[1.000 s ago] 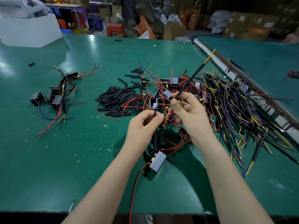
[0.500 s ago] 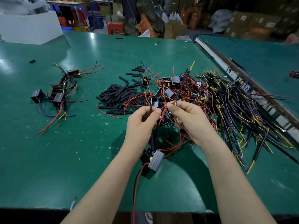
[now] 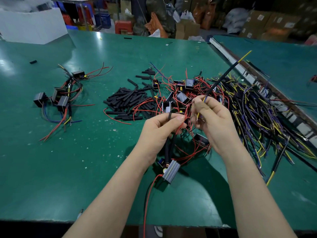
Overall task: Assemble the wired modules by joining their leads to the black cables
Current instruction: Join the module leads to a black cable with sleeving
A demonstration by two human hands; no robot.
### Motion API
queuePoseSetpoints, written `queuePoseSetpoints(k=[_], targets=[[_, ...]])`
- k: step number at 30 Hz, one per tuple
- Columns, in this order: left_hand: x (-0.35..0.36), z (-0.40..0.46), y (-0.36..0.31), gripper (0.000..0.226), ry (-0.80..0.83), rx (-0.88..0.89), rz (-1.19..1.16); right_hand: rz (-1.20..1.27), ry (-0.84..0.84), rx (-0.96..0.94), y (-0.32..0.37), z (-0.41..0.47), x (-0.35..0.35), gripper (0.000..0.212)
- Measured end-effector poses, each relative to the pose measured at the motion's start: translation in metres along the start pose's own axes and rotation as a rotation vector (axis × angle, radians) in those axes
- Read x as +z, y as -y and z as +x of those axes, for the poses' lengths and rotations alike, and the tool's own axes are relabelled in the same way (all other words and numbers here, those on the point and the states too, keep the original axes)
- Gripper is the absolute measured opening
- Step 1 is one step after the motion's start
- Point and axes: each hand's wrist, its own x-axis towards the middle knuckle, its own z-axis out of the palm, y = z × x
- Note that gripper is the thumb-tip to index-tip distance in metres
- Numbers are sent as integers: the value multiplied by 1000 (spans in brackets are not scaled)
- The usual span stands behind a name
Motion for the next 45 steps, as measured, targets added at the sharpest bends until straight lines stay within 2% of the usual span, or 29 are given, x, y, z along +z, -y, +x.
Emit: queuePoseSetpoints(k=[3, 7, 16, 27, 36, 41, 45], targets=[[-1, -1, 1, 13, 4, 17, 5, 11, 37, -19, 0, 0, -1, 20], [-3, 0, 2, 16, -23, 6, -15, -1, 8, -19, 0, 1, -3, 16], [-1, 1, 2, 16, -60, -36, -17, -238, 35, -87, 0, -4, -2, 17], [-1, 1, 1, 16, -83, -56, -1, -343, 32, -134, -4, -3, -3, 14], [0, 1, 0, 18, -94, -96, -27, -325, 43, -119, -5, -2, -1, 15], [2, 0, 0, 30, -79, -67, -24, -260, 72, -78, -3, -3, 2, 15], [2, 1, 0, 19, -76, -40, -10, -210, 91, -57, -3, -4, 4, 17]])
